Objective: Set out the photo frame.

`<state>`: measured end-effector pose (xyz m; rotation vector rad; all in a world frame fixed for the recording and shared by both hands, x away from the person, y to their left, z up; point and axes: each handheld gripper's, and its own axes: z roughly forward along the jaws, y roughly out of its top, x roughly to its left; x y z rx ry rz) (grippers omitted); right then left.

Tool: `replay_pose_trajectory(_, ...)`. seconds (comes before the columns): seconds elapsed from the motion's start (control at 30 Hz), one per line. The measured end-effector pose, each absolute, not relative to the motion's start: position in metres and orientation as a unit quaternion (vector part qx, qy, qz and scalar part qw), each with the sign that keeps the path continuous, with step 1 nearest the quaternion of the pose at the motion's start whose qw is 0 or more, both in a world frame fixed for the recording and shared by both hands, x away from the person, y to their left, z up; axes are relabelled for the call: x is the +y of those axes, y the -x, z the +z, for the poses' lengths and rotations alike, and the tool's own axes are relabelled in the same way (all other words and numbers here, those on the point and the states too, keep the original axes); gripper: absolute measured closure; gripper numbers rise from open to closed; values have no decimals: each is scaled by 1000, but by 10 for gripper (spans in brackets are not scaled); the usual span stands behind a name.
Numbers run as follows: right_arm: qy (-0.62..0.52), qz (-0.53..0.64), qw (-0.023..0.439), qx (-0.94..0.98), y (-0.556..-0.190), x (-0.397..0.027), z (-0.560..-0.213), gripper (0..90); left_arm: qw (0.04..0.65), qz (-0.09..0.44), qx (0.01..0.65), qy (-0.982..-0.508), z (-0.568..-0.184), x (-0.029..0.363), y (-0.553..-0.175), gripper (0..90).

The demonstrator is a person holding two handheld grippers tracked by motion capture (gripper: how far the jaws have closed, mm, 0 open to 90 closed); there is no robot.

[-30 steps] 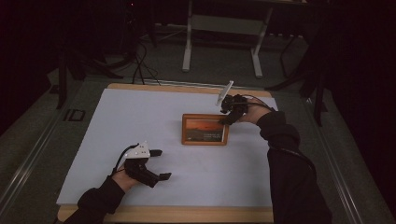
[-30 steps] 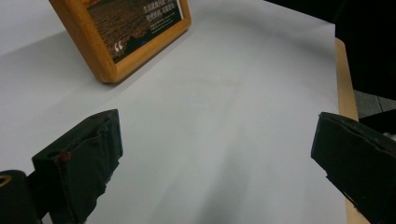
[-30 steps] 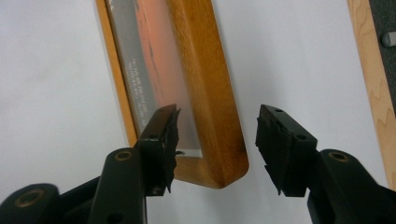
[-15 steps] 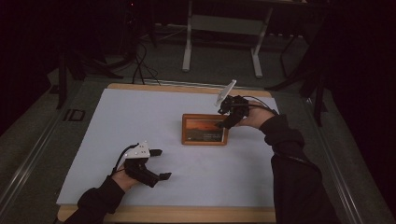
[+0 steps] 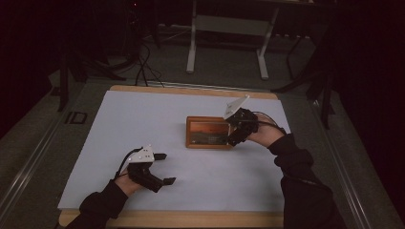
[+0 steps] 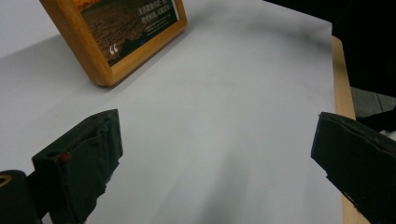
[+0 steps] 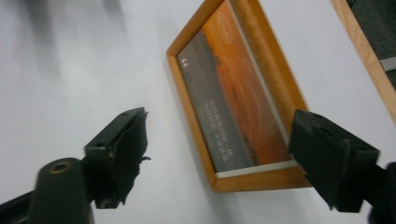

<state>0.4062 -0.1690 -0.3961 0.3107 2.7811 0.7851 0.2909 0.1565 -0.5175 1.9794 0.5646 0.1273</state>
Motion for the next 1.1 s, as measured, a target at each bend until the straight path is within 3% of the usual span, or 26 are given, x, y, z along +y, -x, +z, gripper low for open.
replay_pose_trajectory(0.37, -124, 307, 98, 938, -379, -184, -421, 143, 515, 54, 235, -823, -517, 157, -291, 26)
replay_pose_trajectory(1.1, -189, 395, 106, 893, -331, -210, -490, 143, 514, 53, 231, -825, -518, 156, -290, 26)
